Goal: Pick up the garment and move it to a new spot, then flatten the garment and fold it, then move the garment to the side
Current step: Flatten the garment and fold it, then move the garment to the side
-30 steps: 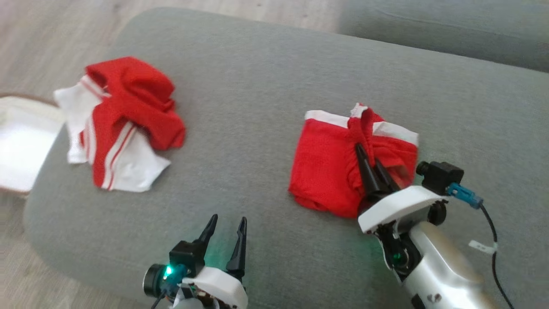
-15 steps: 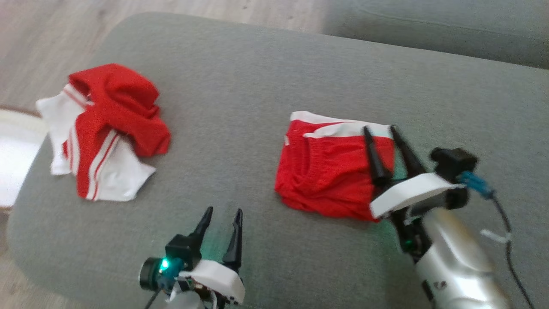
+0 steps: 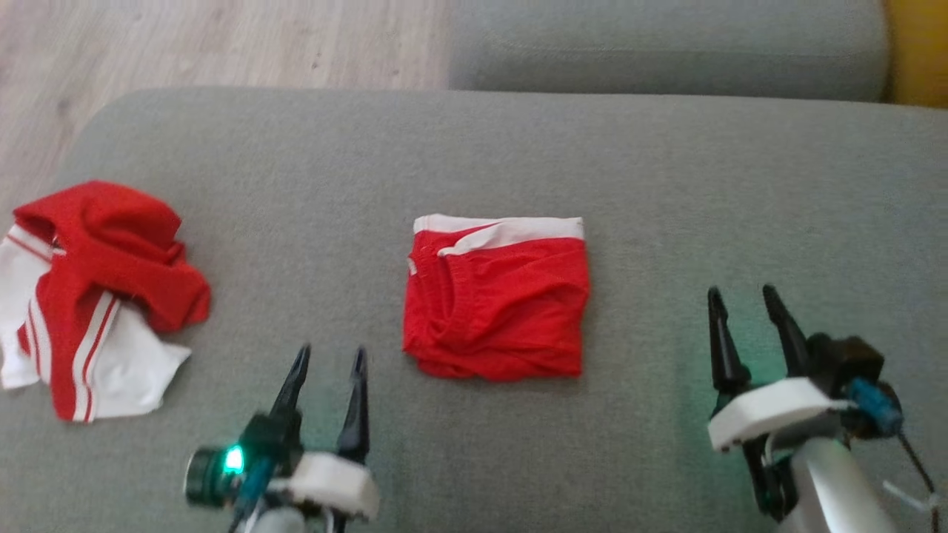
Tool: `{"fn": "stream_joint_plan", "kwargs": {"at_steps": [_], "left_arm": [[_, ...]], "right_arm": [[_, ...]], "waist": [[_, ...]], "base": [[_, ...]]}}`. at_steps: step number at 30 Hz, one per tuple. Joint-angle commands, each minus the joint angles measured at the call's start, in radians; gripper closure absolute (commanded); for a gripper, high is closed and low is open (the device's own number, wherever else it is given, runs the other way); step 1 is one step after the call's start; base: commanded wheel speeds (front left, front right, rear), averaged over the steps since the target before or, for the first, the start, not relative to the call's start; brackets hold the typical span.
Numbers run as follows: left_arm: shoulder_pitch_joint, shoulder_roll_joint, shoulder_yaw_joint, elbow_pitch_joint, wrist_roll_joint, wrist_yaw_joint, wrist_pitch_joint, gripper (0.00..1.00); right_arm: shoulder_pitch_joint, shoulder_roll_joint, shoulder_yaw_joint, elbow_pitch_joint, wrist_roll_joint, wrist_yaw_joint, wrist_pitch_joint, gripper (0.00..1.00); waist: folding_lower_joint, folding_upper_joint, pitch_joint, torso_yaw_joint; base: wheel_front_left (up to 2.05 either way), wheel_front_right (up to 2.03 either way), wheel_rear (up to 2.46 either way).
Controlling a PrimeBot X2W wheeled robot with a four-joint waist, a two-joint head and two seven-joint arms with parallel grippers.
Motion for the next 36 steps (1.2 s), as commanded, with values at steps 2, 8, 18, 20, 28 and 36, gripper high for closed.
{"fn": "stream_joint_plan", "kwargs": {"at_steps": [2, 8, 18, 20, 28, 36], "left_arm": [[0.042, 0.009, 0.070, -0.045, 0.023, -0.006, -0.005, 0.00], [0.112, 0.006, 0.111, -0.083, 0.039, -0.018, -0.005, 0.00], [0.083, 0.005, 0.077, -0.097, 0.020, -0.032, -0.005, 0.00], [0.069, 0.005, 0.056, -0.097, 0.004, -0.035, -0.005, 0.00], [0.020, 0.005, -0.022, -0.092, -0.057, -0.031, -0.005, 0.00], [-0.003, 0.005, -0.058, -0.096, -0.080, -0.023, -0.005, 0.00]], "right_arm": [[0.028, 0.007, 0.025, -0.039, -0.018, 0.007, -0.014, 0.00], [0.074, 0.007, 0.034, -0.036, -0.012, 0.007, -0.014, 0.00], [0.015, 0.007, 0.132, -0.004, 0.087, 0.007, -0.014, 0.00], [-0.027, 0.007, 0.183, 0.027, 0.143, 0.007, -0.014, 0.00], [-0.211, 0.007, 0.297, 0.234, 0.157, 0.007, -0.010, 0.00], [-0.273, 0.007, 0.322, 0.406, 0.166, 0.007, -0.008, 1.00]], "waist": [[0.0000, 0.0000, -0.036, -0.038], [0.0000, 0.0000, -0.049, -0.053], [0.0000, 0.0000, -0.007, -0.019], [0.0000, 0.0000, 0.018, 0.007], [0.0000, 0.0000, 0.105, 0.119], [0.0000, 0.0000, 0.143, 0.148]], "base": [[0.00, 0.00, 0.00], [0.00, 0.00, 0.00], [0.00, 0.00, 0.00], [0.00, 0.00, 0.00], [0.00, 0.00, 0.00], [0.00, 0.00, 0.00]]}}
